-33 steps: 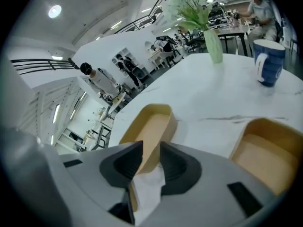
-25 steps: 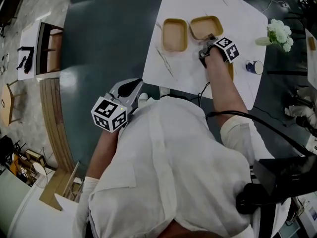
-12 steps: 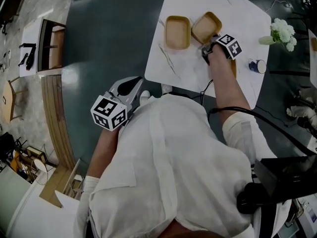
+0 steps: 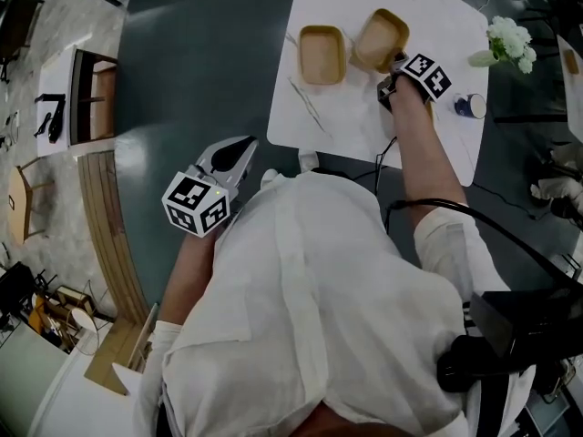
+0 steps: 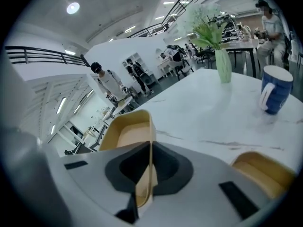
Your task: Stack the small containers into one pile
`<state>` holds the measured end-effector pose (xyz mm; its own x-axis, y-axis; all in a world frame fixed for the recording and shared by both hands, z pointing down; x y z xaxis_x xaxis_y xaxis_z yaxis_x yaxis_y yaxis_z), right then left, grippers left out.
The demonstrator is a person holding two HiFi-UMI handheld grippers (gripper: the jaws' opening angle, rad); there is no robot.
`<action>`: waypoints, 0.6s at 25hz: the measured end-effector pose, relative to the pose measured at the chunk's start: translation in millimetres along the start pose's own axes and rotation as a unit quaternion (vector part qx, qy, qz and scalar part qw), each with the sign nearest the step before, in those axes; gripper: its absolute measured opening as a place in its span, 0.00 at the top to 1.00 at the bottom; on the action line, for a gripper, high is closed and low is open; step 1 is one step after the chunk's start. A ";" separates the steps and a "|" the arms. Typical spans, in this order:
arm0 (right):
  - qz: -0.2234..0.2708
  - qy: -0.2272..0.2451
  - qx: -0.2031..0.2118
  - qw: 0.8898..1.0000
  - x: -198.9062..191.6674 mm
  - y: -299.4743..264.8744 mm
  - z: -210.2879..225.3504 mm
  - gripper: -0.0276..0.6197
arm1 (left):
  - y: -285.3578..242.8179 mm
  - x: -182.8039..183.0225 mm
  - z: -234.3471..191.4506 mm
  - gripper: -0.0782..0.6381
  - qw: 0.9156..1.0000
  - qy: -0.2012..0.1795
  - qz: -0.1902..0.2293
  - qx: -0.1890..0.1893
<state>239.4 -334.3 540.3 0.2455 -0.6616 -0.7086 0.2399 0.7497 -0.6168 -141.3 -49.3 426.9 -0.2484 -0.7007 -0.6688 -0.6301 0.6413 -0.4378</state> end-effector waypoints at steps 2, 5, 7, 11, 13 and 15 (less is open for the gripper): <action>-0.001 0.011 0.005 1.000 2.0 10.6 0.0 0.93 | 0.1 1.3 0.1 0.88 1.000 -0.005 -0.004 -0.011; -0.002 0.029 0.010 1.000 3.3 31.1 4.4 0.93 | -1.3 1.4 2.6 0.88 1.000 -0.006 -0.008 -0.029; 0.000 0.034 0.015 0.999 3.7 47.0 9.8 0.93 | -3.0 2.0 4.5 0.88 0.999 -0.012 -0.012 -0.039; 0.001 0.045 0.027 0.999 5.8 77.4 21.2 0.93 | -6.5 4.6 10.0 0.88 0.998 -0.027 -0.022 -0.060; -0.004 0.052 0.030 0.998 3.2 92.5 31.5 0.93 | -8.4 4.1 13.0 0.88 0.997 -0.033 -0.028 -0.070; -0.009 0.058 0.029 0.998 -0.3 108.2 44.8 0.93 | -10.0 3.5 15.9 0.88 0.996 -0.039 -0.033 -0.080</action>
<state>307.3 -253.8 489.1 0.1311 -0.6657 -0.7346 0.2981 0.7332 -0.6112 -124.2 -53.2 419.3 -0.1498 -0.7091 -0.6890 -0.7535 0.5331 -0.3849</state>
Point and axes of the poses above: the fingertips, and each gripper's own axes: y backward along the fingers, z to its right, x out of its top, the point moved 8 cm from there along y, backward along the fingers, and after that the axes turned 15 degrees about y, right-handed, at the moved point
